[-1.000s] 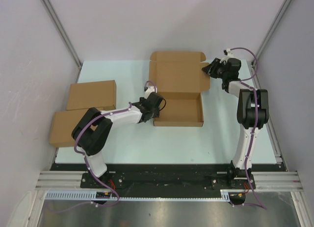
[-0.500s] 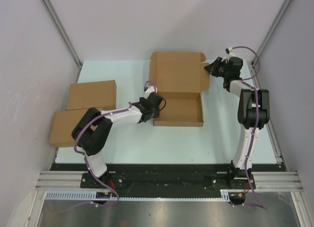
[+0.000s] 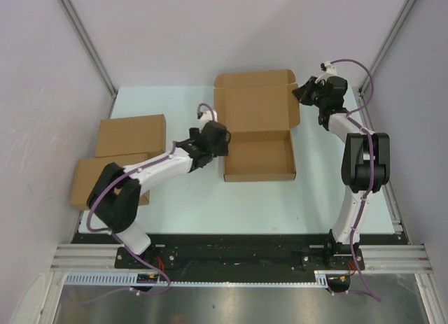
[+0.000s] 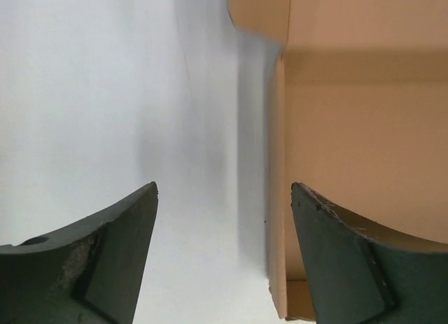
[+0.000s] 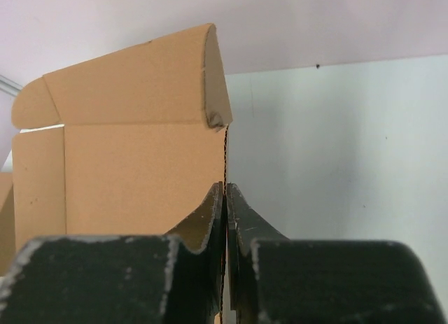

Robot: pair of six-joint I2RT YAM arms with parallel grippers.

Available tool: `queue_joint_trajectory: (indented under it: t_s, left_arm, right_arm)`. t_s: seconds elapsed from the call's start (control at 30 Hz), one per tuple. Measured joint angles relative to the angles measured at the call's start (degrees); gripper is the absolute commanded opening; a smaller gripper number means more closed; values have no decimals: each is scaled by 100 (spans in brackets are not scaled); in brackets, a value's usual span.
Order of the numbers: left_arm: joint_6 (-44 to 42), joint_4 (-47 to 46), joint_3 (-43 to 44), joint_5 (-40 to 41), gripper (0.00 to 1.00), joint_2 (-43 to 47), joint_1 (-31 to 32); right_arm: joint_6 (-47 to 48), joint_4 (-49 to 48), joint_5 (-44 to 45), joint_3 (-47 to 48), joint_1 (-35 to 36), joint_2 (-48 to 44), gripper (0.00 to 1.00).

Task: Fold the paper box

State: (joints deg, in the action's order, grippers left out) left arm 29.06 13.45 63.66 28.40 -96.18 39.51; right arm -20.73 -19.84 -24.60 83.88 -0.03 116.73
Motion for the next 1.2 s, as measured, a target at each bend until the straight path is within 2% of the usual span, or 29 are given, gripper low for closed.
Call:
queue_joint_trajectory:
  t_s: [0.13, 0.2, 0.3, 0.4, 0.63, 0.77, 0.93, 1.0, 1.2]
  left_arm:
    - [109, -205, 11, -256, 82, 739, -566]
    - [223, -505, 7, -595, 81, 1019, -1156]
    - [317, -1169, -68, -1141, 82, 1113, -2022]
    - [352, -1803, -269, -1753, 82, 994, -2511]
    - [411, -2935, -33, -3777, 80, -118, -2789]
    - [420, -3276, 142, -4640, 79, -564, -2824]
    - [444, -3578, 461, -5147, 75, -914, -2830]
    - [457, -3639, 525, -5233, 70, -981, -2835]
    - [507, -3777, 693, -5438, 67, -1244, -2841]
  right_arm:
    - [221, 35, 177, -258, 170, -435, 2]
    - [308, 55, 254, -446, 229, -634, 2]
    - [411, 146, 321, -728, 310, -874, 2]
    - [485, 258, 393, -951, 334, -1045, 2]
    - [551, 315, 531, -1123, 365, -1130, 2]
    - [584, 330, 575, -1137, 442, -1130, 2]
    - [590, 330, 577, -1147, 520, -1130, 1]
    - [599, 330, 577, -1150, 540, -1130, 1]
    - [610, 330, 601, -1161, 568, -1130, 1]
